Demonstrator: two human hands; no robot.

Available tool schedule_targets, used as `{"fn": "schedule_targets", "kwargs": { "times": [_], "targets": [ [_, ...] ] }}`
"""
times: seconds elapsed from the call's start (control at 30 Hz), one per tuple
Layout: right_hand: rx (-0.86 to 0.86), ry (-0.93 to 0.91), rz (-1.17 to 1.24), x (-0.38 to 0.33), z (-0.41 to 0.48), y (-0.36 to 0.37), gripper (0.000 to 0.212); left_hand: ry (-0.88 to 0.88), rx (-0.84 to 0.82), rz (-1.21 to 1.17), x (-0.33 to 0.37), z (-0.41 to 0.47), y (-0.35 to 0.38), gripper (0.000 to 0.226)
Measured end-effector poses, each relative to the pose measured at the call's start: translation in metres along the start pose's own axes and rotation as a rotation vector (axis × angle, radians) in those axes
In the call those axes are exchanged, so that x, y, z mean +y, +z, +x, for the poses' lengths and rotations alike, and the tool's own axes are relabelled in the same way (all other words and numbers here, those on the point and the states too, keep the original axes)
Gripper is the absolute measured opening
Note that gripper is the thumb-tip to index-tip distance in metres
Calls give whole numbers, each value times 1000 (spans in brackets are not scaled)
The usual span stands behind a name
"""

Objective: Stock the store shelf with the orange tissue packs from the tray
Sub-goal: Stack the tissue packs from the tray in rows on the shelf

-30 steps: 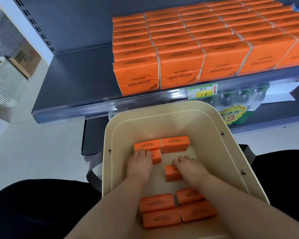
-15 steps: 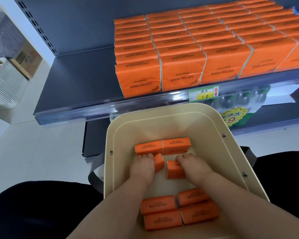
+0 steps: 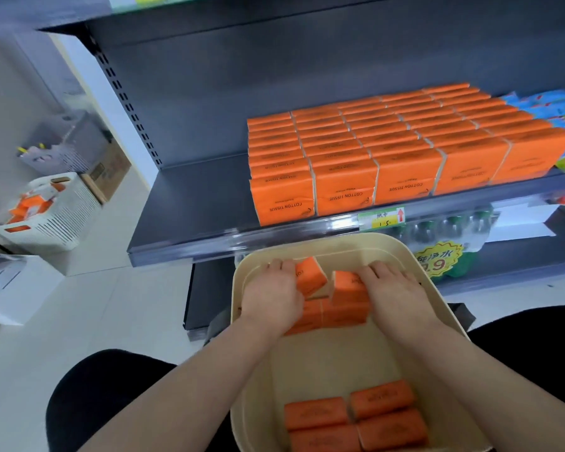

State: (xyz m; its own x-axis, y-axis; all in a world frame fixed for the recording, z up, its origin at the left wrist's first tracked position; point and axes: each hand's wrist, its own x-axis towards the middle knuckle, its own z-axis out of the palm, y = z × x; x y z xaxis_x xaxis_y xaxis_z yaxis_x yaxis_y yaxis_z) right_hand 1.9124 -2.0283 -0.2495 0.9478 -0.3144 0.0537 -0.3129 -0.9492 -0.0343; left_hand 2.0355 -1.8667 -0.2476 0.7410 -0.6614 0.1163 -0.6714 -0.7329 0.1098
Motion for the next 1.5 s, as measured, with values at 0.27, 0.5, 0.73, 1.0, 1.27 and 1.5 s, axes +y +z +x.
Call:
{"fn": "schedule_targets", "kwargs": {
  "times": [0.27, 0.5, 0.73, 1.0, 1.27, 1.5],
  "targets": [
    [352, -57, 11, -26, 38, -82, 60, -55, 253, -30, -27, 13, -100, 36],
    [476, -119, -17, -49, 99, -139, 57, -234, 301, -43, -66, 38, -142, 34],
    [450, -103, -32, -58, 168, -159, 56, -335, 282, -174, -92, 83, -154, 35],
    [388, -108, -50, -67, 229, -154, 58, -384, 221, -157, -133, 140, -130, 36],
    [392, -73, -78, -49, 277, -141, 57, -362, 40, 122, -157, 201, -100, 46],
    [382, -118, -50, -30, 312, -136, 64, -429, 97, 143, -165, 276, -91, 50]
  ]
}}
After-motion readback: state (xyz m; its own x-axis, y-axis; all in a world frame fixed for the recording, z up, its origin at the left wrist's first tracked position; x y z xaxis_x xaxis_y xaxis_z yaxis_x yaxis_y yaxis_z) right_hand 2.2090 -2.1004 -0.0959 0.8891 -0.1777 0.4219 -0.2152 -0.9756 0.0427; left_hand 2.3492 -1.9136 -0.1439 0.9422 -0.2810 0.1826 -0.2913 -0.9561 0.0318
